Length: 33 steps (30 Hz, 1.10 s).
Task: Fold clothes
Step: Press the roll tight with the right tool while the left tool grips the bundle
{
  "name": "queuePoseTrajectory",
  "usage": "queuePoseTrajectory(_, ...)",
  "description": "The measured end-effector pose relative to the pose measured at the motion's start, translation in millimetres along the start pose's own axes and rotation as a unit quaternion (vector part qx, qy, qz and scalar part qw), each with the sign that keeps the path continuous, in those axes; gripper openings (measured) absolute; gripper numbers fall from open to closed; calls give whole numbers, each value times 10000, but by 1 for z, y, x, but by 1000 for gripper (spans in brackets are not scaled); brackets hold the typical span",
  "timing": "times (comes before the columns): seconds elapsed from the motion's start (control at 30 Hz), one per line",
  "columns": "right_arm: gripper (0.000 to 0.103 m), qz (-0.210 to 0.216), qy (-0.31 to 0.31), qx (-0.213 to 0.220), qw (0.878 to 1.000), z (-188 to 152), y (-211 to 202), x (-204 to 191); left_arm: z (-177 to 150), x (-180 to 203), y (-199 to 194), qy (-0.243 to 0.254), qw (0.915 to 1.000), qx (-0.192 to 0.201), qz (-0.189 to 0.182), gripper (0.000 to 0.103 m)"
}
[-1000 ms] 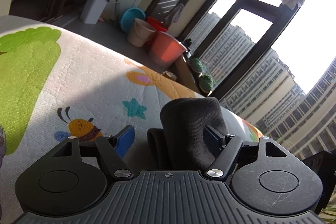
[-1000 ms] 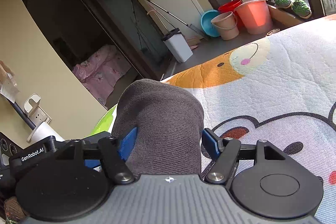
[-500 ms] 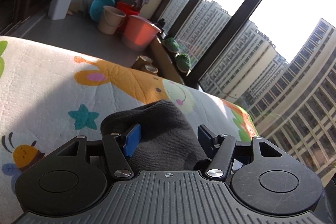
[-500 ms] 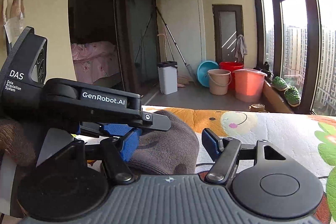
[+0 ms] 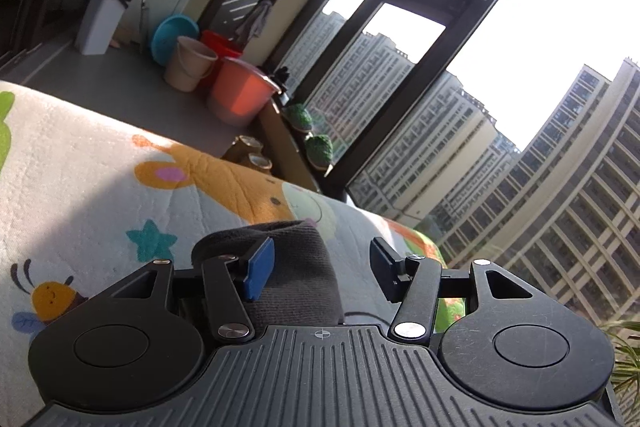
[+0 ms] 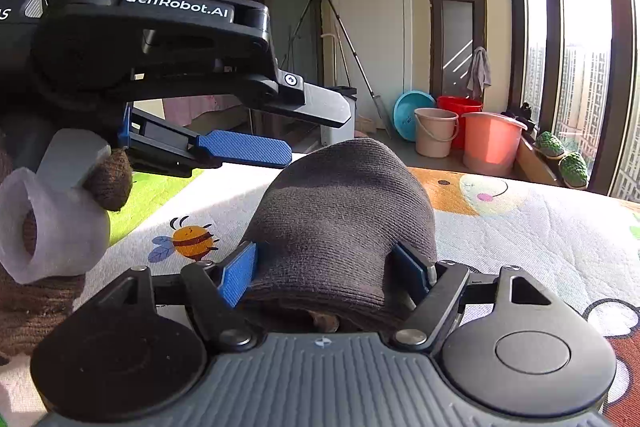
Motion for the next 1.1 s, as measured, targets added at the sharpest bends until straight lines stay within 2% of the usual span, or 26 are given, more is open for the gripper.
queuePoseTrajectory(0.07,77,24,59,31,10000,0,-3,1,3,2,17,69,9994,-334,40,65)
queuePoseTrajectory(0.1,78,36,88,46,9999,0,-5,1,2,-4,29,-47,9979,-598,232,65)
queuePoseTrajectory(0.13,77,47,118,61,9999,1,-6,1,2,-9,42,-162,9954,-850,414,58)
queuePoseTrajectory(0.23,77,83,206,107,9997,1,-11,3,5,-22,45,-427,9948,-878,306,54)
queuePoseTrajectory(0.33,75,119,294,153,9994,1,-15,4,2,-31,40,-495,9952,-823,201,48)
queuePoseTrajectory(0.4,66,142,353,183,9991,2,-18,4,2,-36,37,-621,9950,-772,144,48)
queuePoseTrajectory(0.43,61,201,541,231,9981,2,-22,8,2,-39,35,-691,9948,-745,108,48)
queuePoseTrajectory(0.5,58,331,961,335,9943,2,-30,17,1,-41,35,-663,9952,-710,79,47)
queuePoseTrajectory(0.53,58,423,1080,251,9929,2,-26,23,1,-41,35,-649,9955,-692,64,47)
queuePoseTrajectory(0.6,59,355,865,84,9956,-3,-17,23,-1,-42,34,-650,9957,-662,9,47)
queuePoseTrajectory(0.7,62,205,405,-3,9990,-8,-11,15,-9,-43,20,-725,9964,-418,-112,47)
queuePoseTrajectory(0.73,63,181,318,-36,9993,-8,-12,12,-12,-43,15,-750,9965,-337,-153,50)
queuePoseTrajectory(0.93,65,199,128,-72,9997,-5,-8,9,-29,-46,-12,-897,9951,152,-393,66)
queuePoseTrajectory(1.1,65,351,42,-246,9991,10,-15,16,-35,-55,-11,-1010,9935,199,-479,67)
Point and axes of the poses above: each gripper's, at about its wrist camera, not at the fingertips, and y roughly the way its jaws point, x to its right, z to its top, the point moved 2 cm from there along y, roughly the way its jaws point, and after that the axes turned 1 degree about -z, right-handed, at the moved point
